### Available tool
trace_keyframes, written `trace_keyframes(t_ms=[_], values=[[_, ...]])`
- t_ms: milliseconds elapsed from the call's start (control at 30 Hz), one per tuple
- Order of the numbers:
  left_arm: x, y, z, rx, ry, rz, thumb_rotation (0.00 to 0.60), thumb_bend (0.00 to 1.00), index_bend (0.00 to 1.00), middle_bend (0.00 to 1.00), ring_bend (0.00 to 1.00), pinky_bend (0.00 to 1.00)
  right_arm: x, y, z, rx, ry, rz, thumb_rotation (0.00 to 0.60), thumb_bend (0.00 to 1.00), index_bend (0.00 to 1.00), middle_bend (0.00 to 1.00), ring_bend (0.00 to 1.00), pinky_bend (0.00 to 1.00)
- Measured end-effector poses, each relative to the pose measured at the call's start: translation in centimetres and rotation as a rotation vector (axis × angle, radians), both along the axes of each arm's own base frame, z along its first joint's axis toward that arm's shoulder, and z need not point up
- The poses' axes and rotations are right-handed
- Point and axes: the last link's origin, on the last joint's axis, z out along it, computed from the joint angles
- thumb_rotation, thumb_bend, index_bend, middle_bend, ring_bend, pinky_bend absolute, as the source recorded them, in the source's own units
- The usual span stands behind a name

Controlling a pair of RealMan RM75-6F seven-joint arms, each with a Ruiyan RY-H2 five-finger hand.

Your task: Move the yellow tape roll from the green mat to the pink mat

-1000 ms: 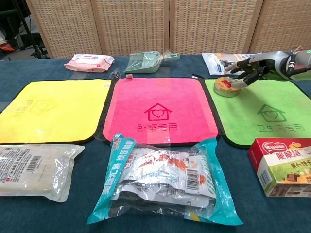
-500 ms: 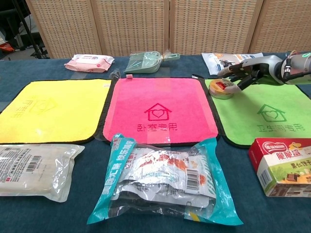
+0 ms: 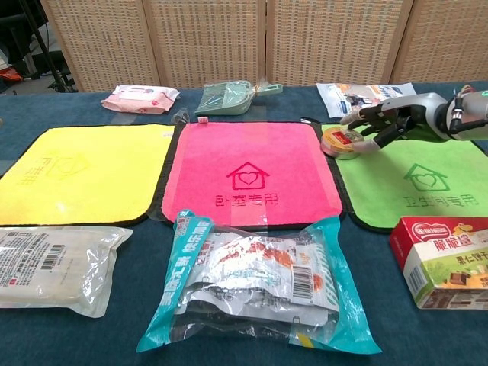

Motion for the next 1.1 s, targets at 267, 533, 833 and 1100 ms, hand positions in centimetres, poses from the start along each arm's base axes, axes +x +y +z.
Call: trace_keyframes(t_ms=[267, 533, 833, 1100], values=[[0.0, 0.1, -0.1, -0.014, -0.01, 0.003, 0.6, 0.15, 0.04, 0.0, 0.0, 0.0, 0.5, 0.9, -0.7, 0.018, -0.004, 0.014, 0.6, 0.47, 0.08, 0.0, 0.0, 0.02], [0.0, 0.2, -0.2, -0.017, -0.012, 0.005, 0.6, 0.15, 0.04, 0.0, 0.0, 0.0, 1.7, 1.7, -1.3, 0.037, -0.018, 0.036, 0.6, 0.47, 0.08, 0.0, 0.0, 0.02], [-0.2, 0.4, -0.3, -0.022, -0.014, 0.012, 0.6, 0.15, 0.04, 0.0, 0.0, 0.0, 2.3, 3.0, -1.4, 0.049, -0.034, 0.044, 0.6, 0.47, 0.08, 0.0, 0.0, 0.02], [-0.3, 0.5, -0.5, -0.031, -0.019, 0.02, 0.6, 0.15, 0.04, 0.0, 0.0, 0.0, 2.8, 4.0, -1.3, 0.06, -0.054, 0.044, 0.6, 0.47, 0.08, 0.0, 0.0, 0.02]])
